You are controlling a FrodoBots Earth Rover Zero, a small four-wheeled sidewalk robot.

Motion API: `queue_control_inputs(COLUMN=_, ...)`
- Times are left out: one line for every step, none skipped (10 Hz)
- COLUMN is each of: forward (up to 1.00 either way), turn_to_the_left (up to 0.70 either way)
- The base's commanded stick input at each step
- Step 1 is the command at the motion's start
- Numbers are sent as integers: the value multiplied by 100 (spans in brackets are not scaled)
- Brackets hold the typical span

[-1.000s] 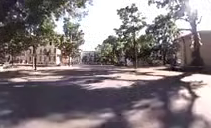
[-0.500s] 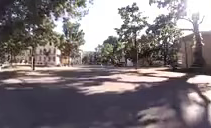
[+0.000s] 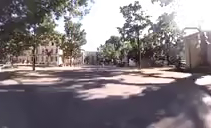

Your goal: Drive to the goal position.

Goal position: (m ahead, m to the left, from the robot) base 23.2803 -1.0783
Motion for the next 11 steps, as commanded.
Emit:
queue_control_inputs(forward=70, turn_to_the_left=0)
queue_control_inputs(forward=70, turn_to_the_left=0)
queue_control_inputs(forward=70, turn_to_the_left=0)
queue_control_inputs(forward=70, turn_to_the_left=0)
queue_control_inputs(forward=70, turn_to_the_left=0)
queue_control_inputs(forward=70, turn_to_the_left=0)
queue_control_inputs(forward=70, turn_to_the_left=0)
queue_control_inputs(forward=70, turn_to_the_left=0)
queue_control_inputs(forward=70, turn_to_the_left=0)
queue_control_inputs(forward=70, turn_to_the_left=0)
queue_control_inputs(forward=70, turn_to_the_left=0)
